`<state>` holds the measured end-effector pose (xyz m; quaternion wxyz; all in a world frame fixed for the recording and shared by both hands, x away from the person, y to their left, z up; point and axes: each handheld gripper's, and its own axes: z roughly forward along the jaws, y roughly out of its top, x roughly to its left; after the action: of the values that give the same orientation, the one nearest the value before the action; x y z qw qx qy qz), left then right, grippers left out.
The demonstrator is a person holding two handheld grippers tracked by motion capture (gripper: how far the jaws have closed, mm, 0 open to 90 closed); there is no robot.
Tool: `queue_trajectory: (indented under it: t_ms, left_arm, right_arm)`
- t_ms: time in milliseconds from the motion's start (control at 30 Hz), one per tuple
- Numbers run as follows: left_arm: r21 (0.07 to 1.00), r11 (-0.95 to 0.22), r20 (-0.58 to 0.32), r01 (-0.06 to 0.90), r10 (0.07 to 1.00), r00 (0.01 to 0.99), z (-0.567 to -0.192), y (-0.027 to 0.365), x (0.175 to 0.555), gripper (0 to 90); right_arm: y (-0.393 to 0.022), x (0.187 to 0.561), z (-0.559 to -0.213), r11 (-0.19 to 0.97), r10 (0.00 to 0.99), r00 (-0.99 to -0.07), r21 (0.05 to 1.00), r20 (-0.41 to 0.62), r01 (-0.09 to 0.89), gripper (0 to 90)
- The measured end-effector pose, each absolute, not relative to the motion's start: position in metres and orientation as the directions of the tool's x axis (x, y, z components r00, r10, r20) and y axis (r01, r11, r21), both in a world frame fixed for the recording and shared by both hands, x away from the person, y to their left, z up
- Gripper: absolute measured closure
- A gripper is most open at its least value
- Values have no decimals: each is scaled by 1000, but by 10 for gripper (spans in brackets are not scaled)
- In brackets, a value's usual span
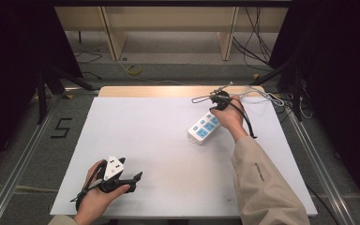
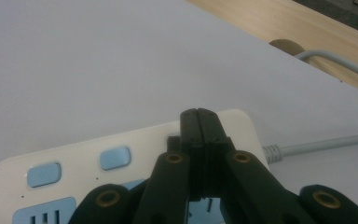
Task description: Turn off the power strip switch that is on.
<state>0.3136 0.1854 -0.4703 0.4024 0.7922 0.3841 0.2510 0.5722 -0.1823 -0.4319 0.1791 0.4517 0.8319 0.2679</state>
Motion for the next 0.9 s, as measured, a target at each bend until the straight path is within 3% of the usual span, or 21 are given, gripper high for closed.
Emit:
queue_trajectory:
  t_ms: [900]
  left_arm:
    - [828, -385, 90, 407, 808, 583, -470, 185, 314, 208]
  right_arm:
    - [-174, 579, -443, 459, 845, -531, 582, -54, 671, 900]
